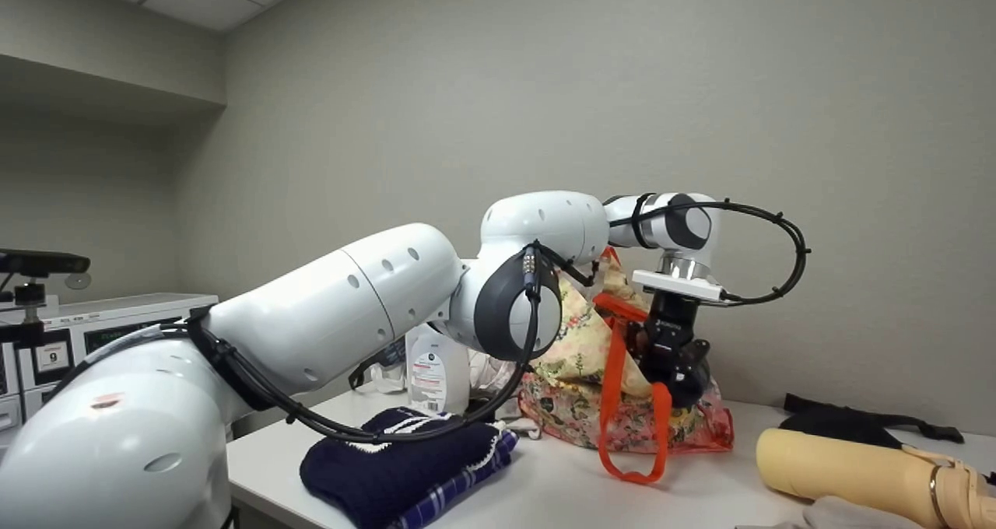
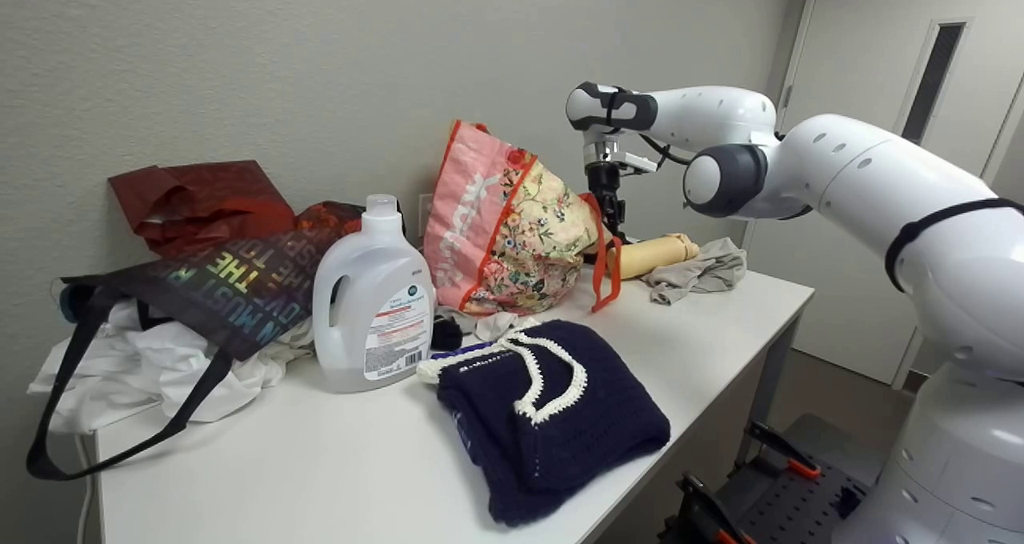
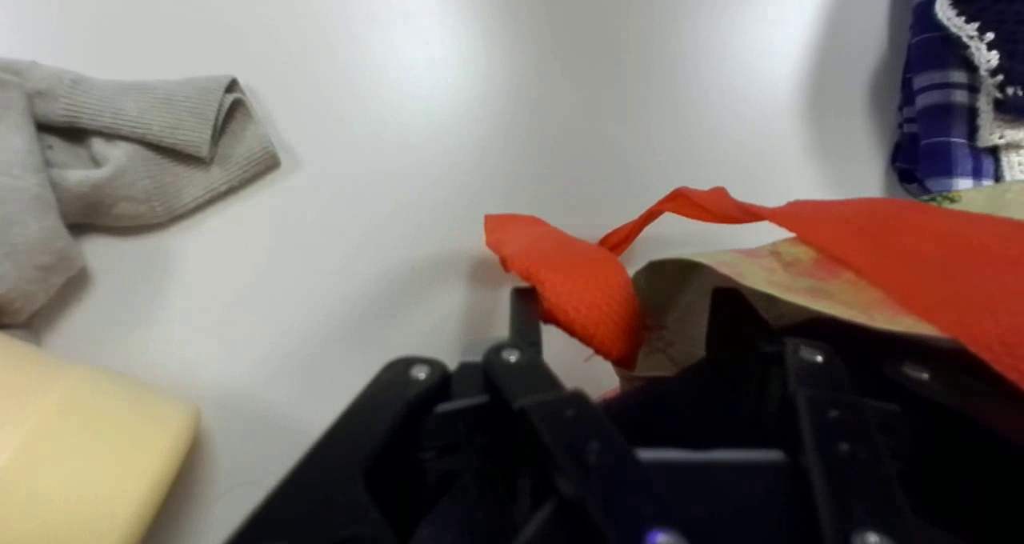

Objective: Pick up the object and put it in the carrier bag

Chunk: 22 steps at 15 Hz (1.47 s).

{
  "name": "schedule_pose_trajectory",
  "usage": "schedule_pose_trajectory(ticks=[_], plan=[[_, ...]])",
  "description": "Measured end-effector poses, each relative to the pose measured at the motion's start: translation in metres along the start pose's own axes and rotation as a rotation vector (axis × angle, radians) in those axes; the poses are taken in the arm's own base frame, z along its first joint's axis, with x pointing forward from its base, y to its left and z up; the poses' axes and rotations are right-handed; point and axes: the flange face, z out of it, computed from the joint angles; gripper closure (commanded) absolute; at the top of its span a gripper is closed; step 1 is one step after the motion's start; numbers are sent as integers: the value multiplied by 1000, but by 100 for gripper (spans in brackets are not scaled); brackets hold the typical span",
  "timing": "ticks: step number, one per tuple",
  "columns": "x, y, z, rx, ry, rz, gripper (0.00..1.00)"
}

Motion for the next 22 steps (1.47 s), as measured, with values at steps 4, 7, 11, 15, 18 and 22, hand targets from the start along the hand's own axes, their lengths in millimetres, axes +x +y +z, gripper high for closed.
schedule_pose_trajectory(ticks=[4, 7, 11, 15, 18, 22], plan=[[-3, 2, 4, 14, -28, 4, 95], [-6, 2, 6, 26, -45, 4, 97], [-5, -7, 1, 56, -28, -20, 93], [-9, -33, -26, 79, 31, -75, 94], [-21, -63, -71, 43, 117, -119, 94], [-53, -120, -152, -44, 276, -201, 94]])
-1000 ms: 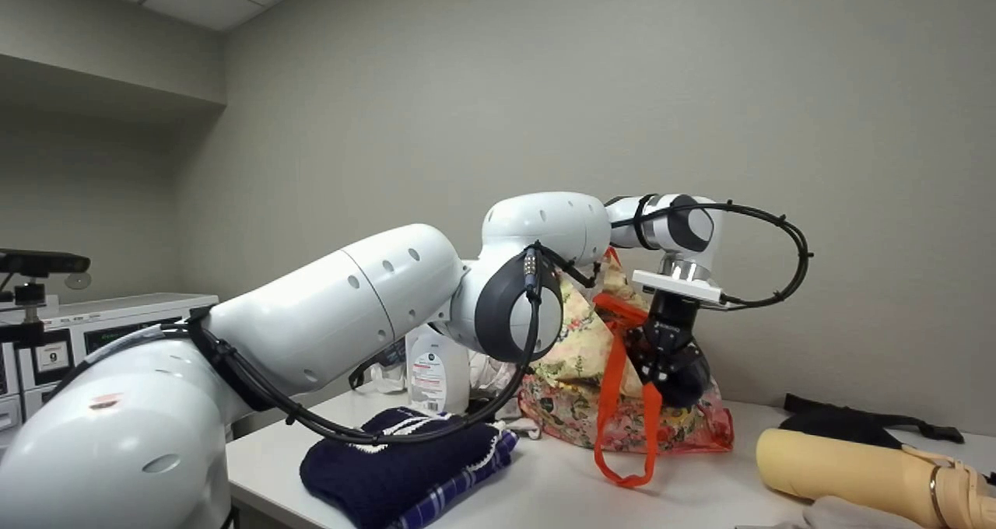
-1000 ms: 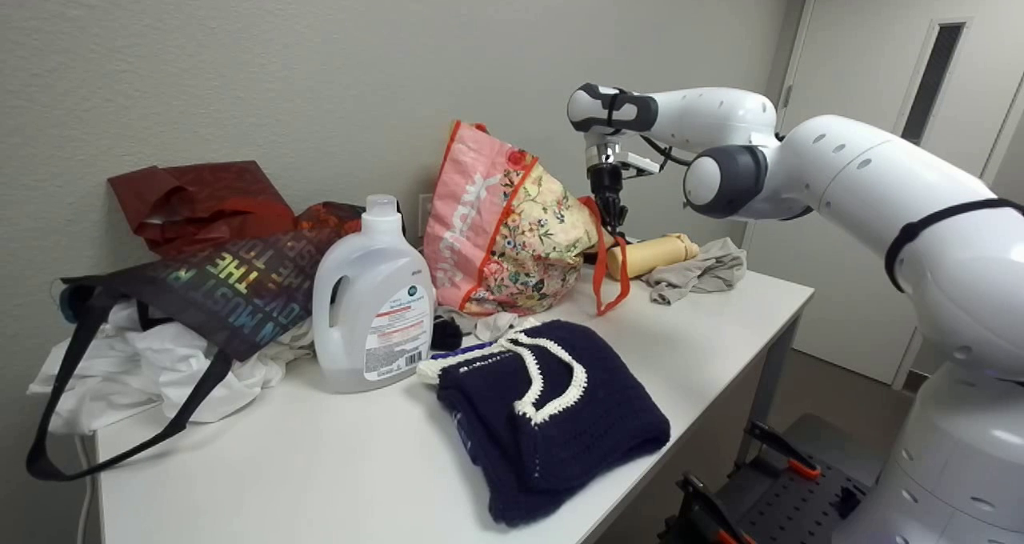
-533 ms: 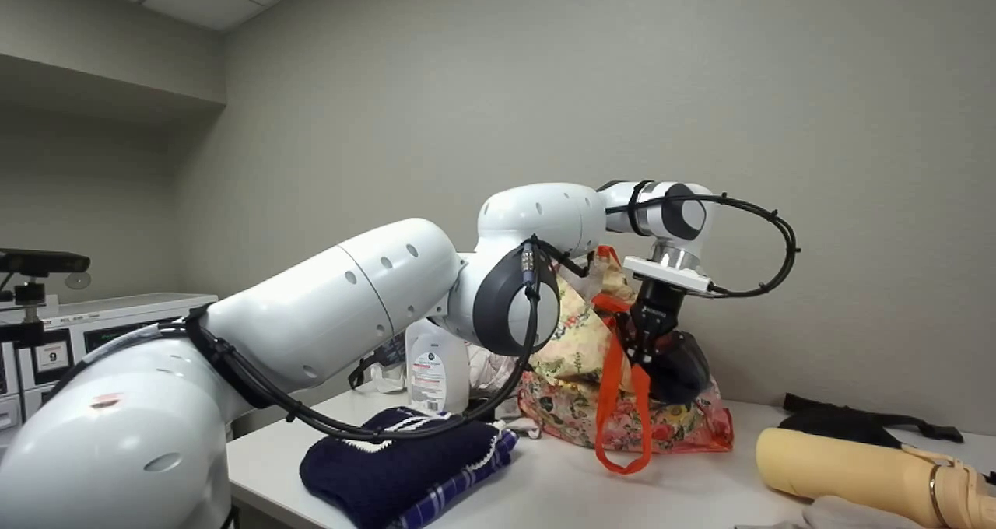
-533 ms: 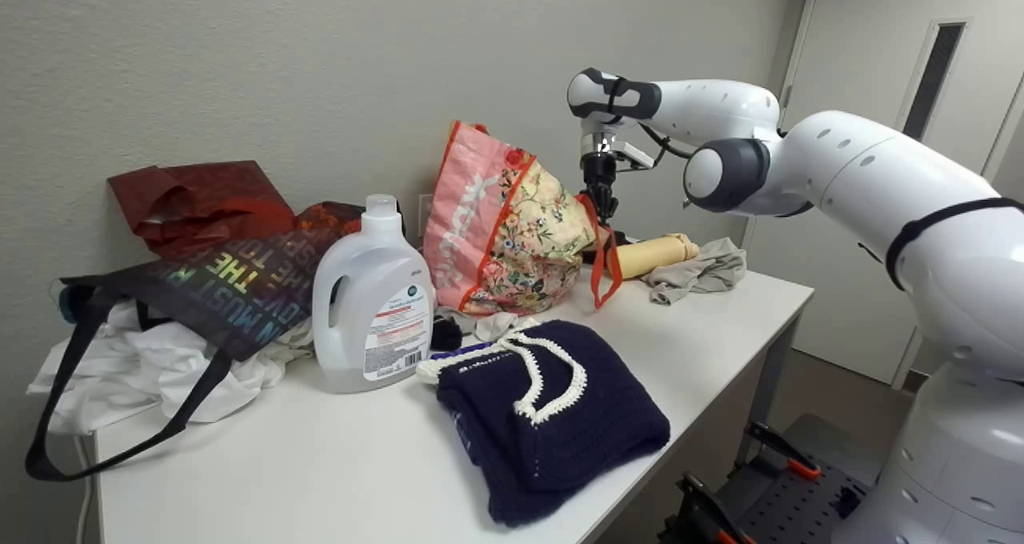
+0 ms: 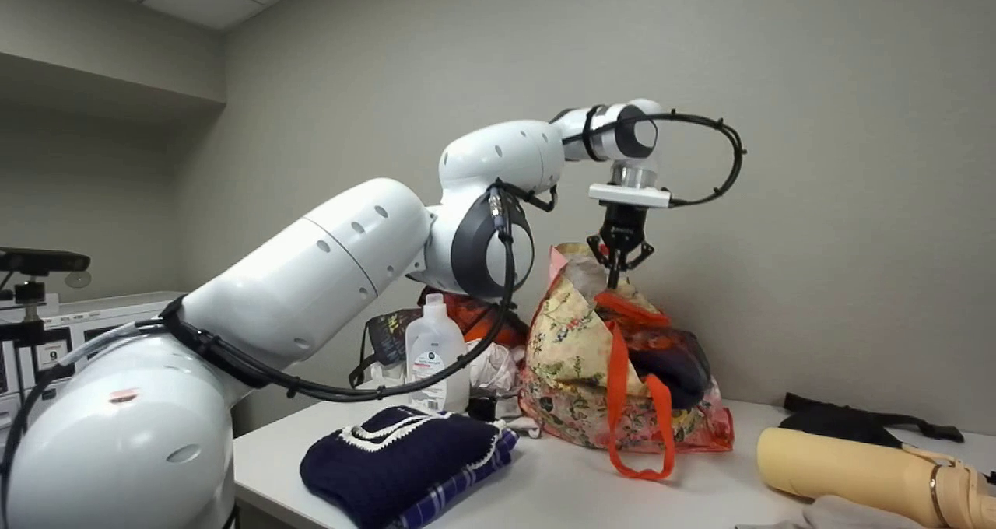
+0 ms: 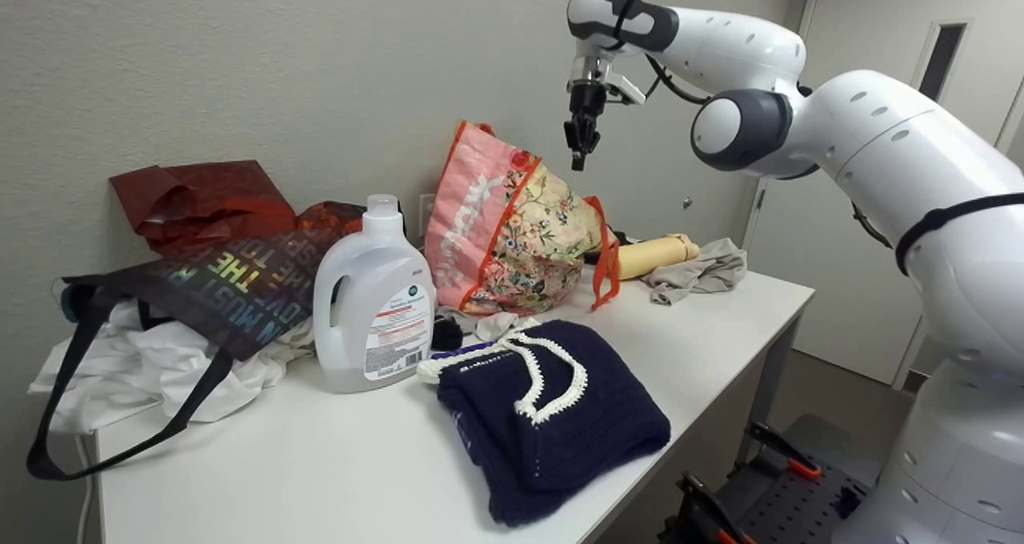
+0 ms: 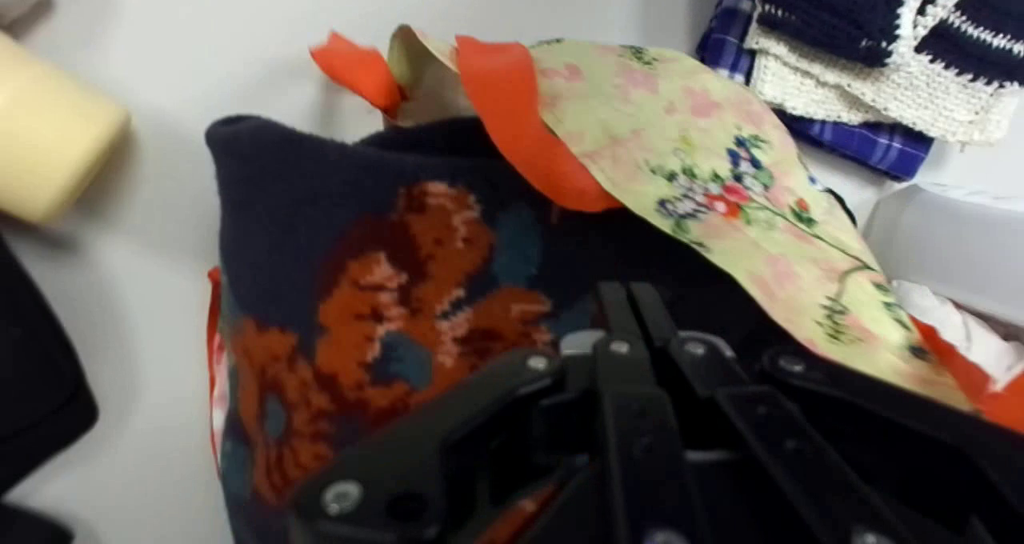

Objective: Pick up the object and put it in the carrier bag

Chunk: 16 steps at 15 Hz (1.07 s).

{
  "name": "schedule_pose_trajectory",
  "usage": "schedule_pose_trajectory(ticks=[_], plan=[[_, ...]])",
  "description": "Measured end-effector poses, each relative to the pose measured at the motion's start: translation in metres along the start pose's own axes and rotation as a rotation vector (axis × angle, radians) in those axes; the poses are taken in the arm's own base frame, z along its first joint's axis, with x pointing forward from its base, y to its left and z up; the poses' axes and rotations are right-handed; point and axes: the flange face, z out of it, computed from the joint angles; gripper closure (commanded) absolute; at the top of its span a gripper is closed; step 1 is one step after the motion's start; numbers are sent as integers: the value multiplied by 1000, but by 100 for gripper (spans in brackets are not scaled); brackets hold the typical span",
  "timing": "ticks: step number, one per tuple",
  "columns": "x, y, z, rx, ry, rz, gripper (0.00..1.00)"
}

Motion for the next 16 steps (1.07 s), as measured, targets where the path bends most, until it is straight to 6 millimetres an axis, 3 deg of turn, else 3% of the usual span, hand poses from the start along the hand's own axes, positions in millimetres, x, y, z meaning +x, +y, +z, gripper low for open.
schedule_pose_trajectory(ticks=[4, 6, 7, 8, 11, 13, 16], plan=[[-15, -76, -90, -88, 133, -94, 94], [-28, -113, -124, -128, 166, -127, 93], [-34, -127, -135, -144, 171, -136, 68], [-38, -136, -140, -155, 162, -138, 68], [-36, -132, -130, -167, 111, -124, 48], [-27, -110, -107, -151, 68, -102, 33], [-10, -64, -56, -112, -2, -62, 11]])
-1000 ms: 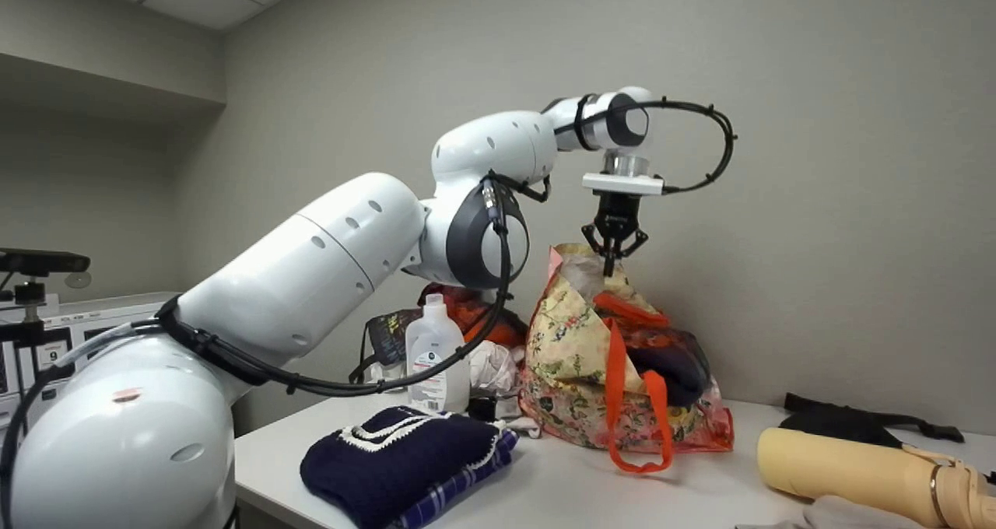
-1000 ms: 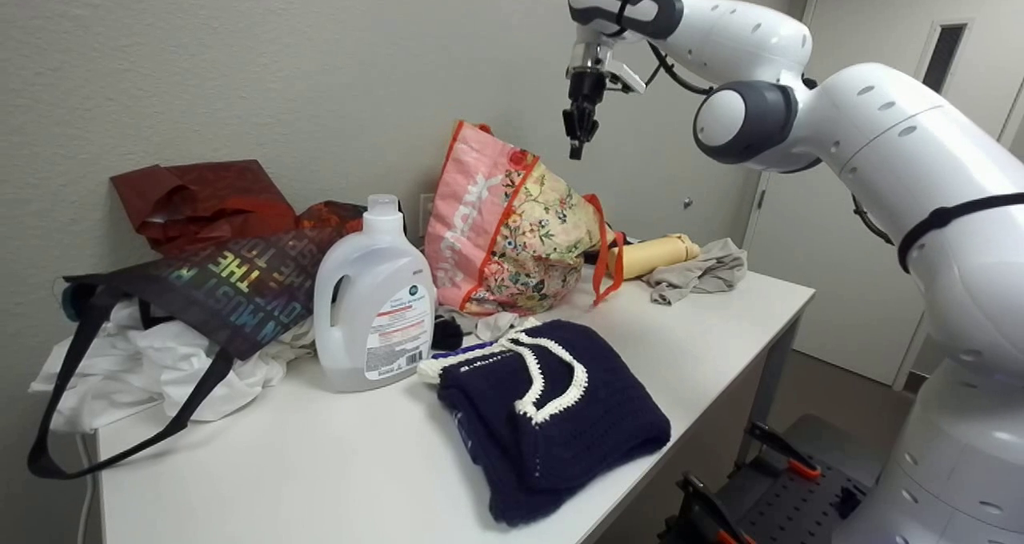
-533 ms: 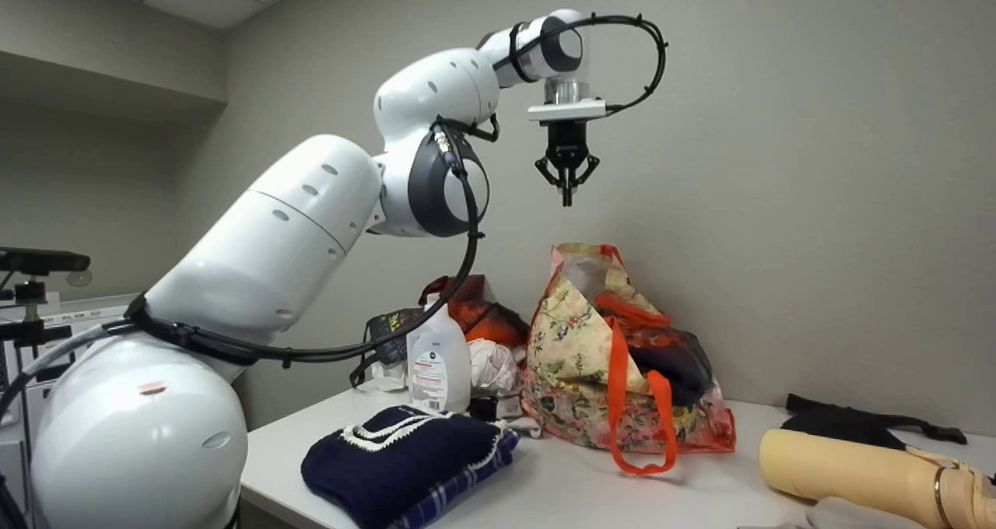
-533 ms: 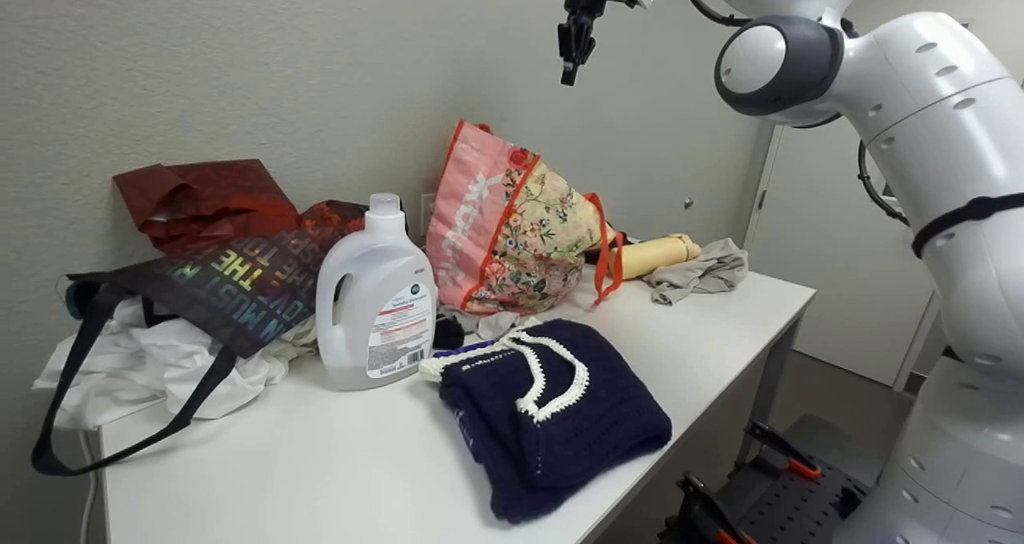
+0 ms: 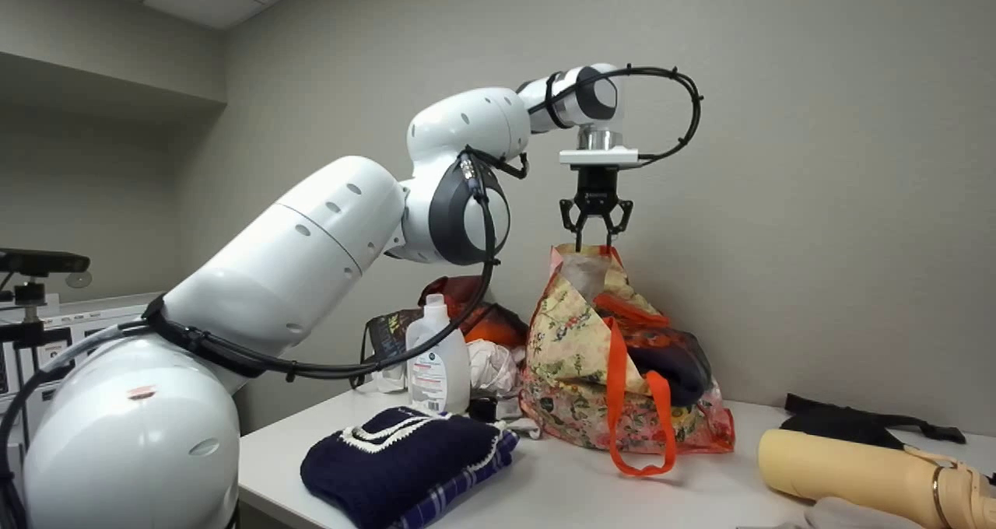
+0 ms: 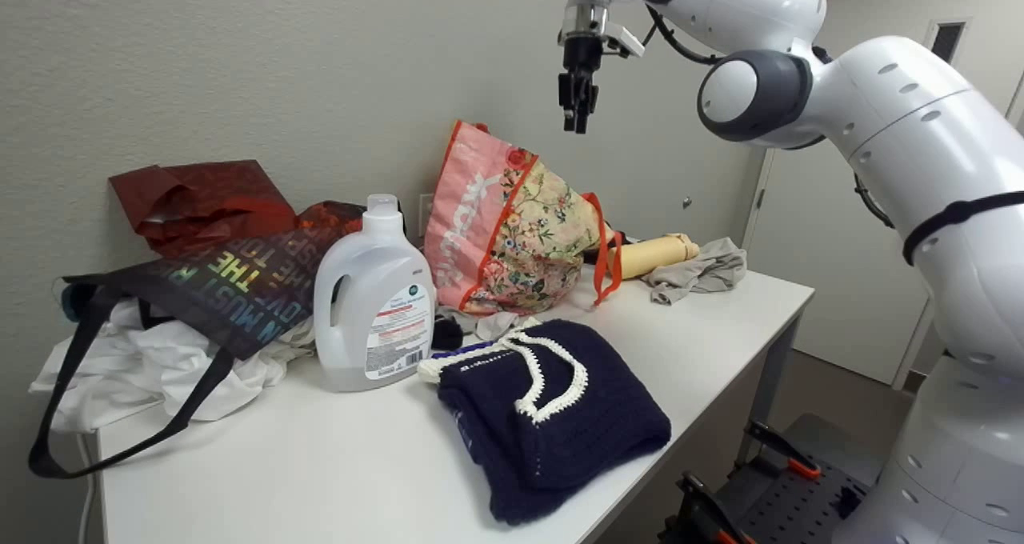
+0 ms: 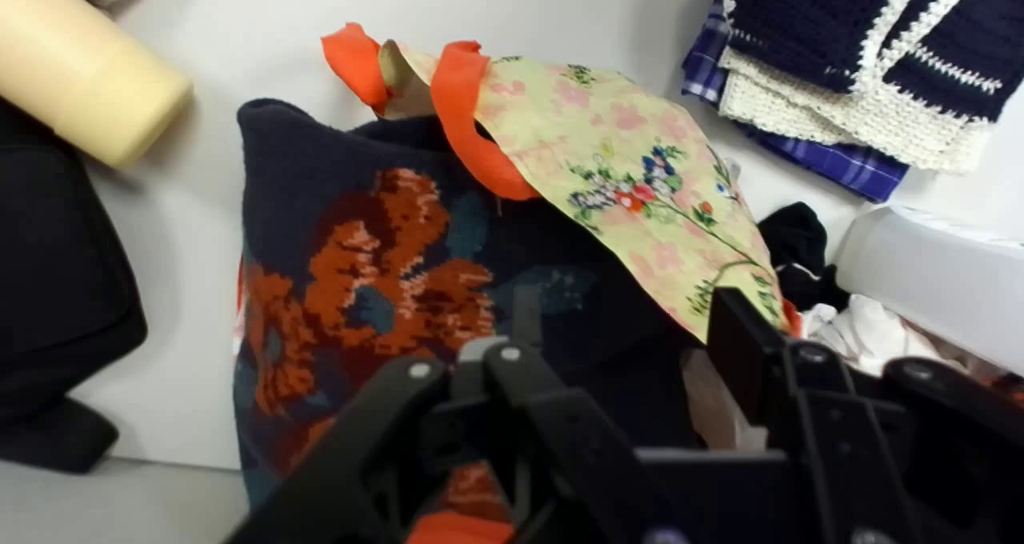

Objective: Pick up the object and put it in the carrier bag

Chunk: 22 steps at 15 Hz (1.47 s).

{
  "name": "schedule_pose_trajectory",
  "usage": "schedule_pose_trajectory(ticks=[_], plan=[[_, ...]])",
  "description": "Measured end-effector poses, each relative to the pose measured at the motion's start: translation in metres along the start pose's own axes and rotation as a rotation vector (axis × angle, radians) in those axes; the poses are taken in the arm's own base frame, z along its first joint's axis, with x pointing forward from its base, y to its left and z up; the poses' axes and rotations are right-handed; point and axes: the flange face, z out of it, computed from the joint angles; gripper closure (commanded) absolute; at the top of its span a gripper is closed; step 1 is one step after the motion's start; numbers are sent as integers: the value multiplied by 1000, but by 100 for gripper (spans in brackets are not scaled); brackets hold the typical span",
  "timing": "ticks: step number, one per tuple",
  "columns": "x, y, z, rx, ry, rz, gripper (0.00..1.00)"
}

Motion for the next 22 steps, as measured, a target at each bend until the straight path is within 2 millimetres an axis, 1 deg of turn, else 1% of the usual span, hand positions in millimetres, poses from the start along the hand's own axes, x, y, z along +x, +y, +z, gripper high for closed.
schedule_pose_trajectory(ticks=[1, 2, 4, 5, 7, 9, 11, 14, 16, 19, 22], plan=[[4, 14, 20, 15, -24, 4, 4], [8, 26, 41, 31, -46, 10, 0], [14, 46, 78, 65, -85, 9, 0], [17, 52, 95, 83, -102, 8, 0], [24, 57, 125, 127, -125, -12, 0], [32, 54, 145, 174, -130, -42, 0], [38, 46, 152, 216, -122, -71, 0], [41, 34, 145, 263, -91, -115, 0], [38, 31, 143, 311, -82, -158, 0], [28, 34, 145, 408, -83, -213, 0], [14, 50, 148, 496, -71, -243, 0]])
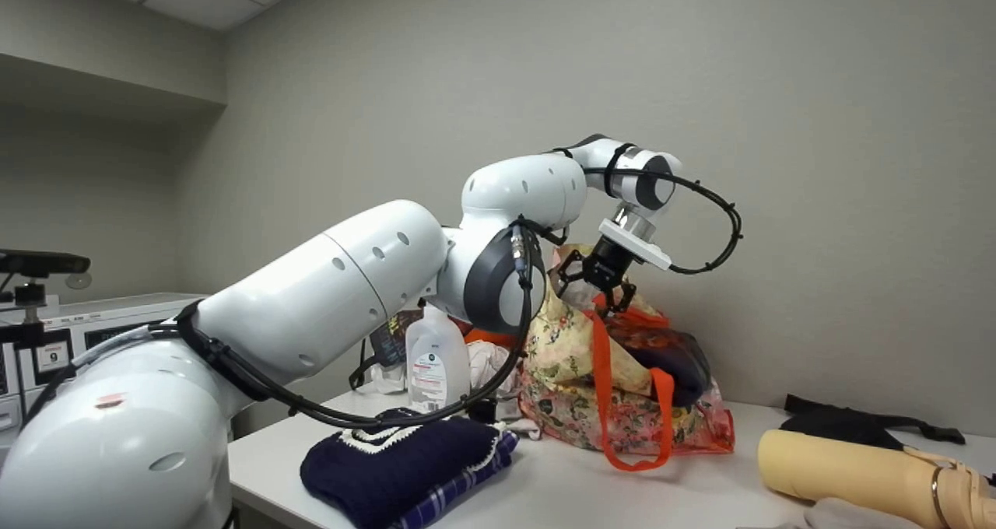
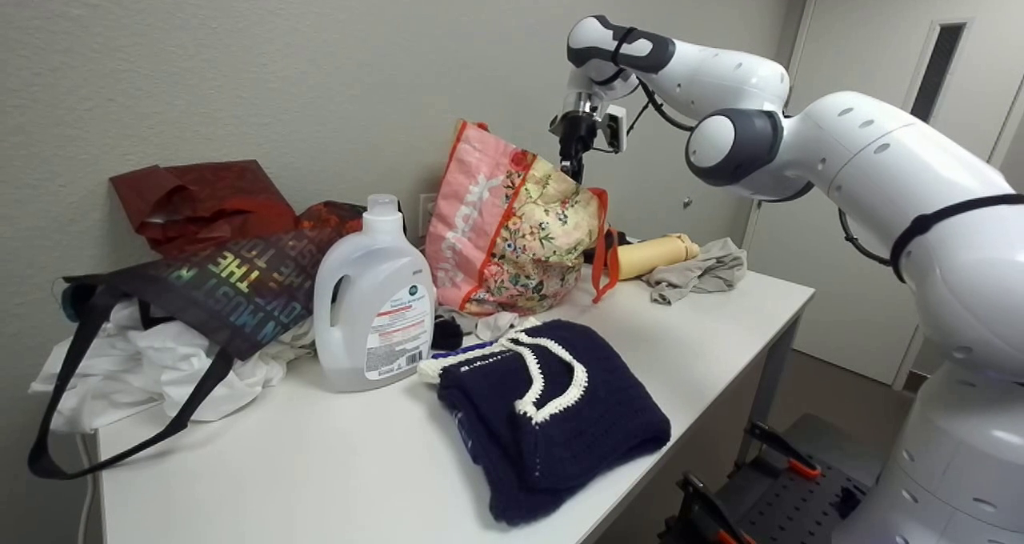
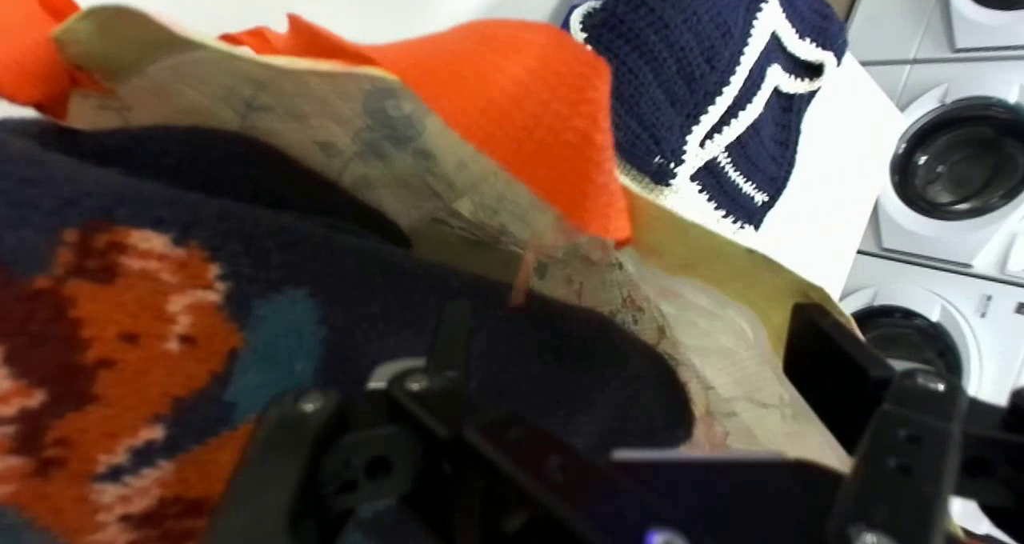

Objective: Pick up the object and put it in the carrier bag

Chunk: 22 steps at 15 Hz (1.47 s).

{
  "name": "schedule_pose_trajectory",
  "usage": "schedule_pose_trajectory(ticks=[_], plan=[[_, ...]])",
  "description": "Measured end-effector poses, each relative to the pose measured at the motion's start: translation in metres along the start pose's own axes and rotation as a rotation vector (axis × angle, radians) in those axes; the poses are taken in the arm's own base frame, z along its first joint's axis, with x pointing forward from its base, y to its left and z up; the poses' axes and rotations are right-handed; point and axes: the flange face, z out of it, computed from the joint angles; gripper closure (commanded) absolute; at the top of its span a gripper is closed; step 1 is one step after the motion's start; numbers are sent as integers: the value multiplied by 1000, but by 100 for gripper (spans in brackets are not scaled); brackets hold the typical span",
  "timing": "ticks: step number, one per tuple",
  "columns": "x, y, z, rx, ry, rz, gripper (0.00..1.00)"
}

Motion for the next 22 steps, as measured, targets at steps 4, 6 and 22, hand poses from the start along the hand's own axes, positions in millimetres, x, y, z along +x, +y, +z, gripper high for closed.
schedule_pose_trajectory(ticks=[4, 6, 22], plan=[[-32, 20, -7, 110, 32, -54, 0], [-46, 26, -12, 149, 46, -75, 0], [-43, 47, 31, 277, -10, -136, 80]])
